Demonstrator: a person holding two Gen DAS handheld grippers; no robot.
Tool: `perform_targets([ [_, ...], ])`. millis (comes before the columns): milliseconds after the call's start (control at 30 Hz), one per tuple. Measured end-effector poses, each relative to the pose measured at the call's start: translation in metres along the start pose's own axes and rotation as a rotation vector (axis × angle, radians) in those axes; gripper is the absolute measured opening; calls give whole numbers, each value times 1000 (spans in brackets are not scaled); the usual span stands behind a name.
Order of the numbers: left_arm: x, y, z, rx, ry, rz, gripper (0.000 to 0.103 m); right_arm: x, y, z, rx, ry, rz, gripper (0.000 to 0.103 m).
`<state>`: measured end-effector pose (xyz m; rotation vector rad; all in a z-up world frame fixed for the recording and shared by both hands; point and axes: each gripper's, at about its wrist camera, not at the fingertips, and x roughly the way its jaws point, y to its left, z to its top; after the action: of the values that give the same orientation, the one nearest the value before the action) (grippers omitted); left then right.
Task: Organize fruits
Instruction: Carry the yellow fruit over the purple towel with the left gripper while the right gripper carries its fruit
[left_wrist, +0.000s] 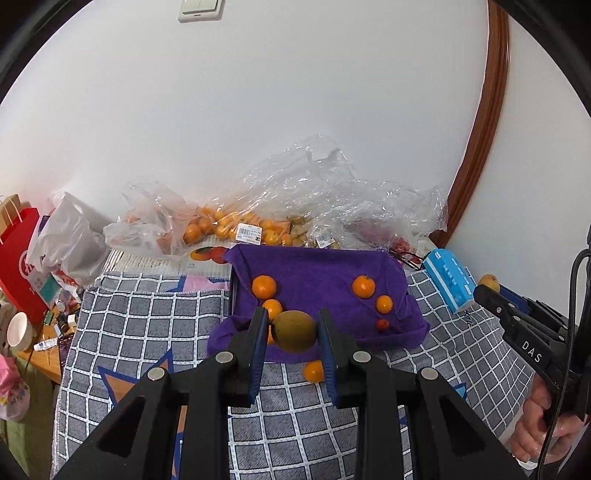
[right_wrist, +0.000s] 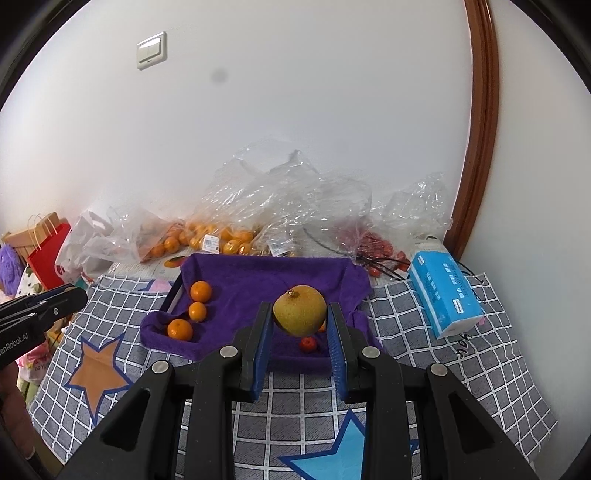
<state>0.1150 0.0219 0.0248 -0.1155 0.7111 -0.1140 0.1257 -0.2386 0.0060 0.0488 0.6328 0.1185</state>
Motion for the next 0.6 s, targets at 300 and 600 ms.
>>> perform_targets([
  [300, 11, -2, 10, 9, 7, -5, 25, 8, -7, 8, 8, -5, -13, 29],
  [600, 22, 0, 25, 4, 3, 6, 25, 22, -10, 20, 3, -3, -10, 29],
])
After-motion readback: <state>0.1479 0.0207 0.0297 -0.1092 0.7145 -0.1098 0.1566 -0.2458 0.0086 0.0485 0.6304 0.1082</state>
